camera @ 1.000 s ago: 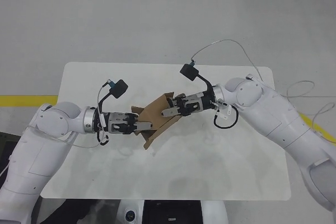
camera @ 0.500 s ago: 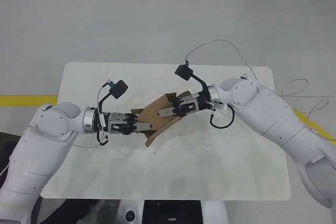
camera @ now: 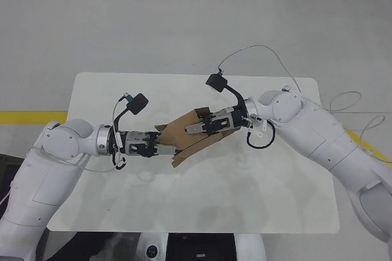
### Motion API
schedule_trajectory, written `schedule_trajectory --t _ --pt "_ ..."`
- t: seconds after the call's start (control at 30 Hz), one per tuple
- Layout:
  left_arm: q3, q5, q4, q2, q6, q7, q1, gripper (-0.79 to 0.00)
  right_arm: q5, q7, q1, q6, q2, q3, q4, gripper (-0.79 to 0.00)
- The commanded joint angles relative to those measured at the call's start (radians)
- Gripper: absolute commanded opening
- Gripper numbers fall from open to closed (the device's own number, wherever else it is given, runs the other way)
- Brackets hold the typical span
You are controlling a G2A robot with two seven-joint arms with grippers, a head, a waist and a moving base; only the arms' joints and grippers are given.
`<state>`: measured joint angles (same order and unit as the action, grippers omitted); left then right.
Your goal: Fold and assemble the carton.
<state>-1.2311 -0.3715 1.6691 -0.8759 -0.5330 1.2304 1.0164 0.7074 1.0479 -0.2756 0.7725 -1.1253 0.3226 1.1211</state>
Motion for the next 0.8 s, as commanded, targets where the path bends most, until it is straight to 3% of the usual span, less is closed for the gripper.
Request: schedule_trajectory --t 0.0,0.47,0.77 --pt "-0.003 -0.013 -0.001 0.0 0.004 -0.004 0.001 0.0 0.005 -0.008 -0.002 0.008 0.0 0.004 -0.01 -0.785" --pt "-0.043 -0.149 0.004 0.003 0.023 0.003 0.015 0.0 0.002 -0.035 -0.038 0.03 -0.028 0.049 -0.073 -0.785" --pt "-0.064 -0.245 0.021 0.004 0.052 0.041 0.02 0.0 -0.09 -0.109 -0.061 0.0 -0.056 0.083 -0.072 -0.785"
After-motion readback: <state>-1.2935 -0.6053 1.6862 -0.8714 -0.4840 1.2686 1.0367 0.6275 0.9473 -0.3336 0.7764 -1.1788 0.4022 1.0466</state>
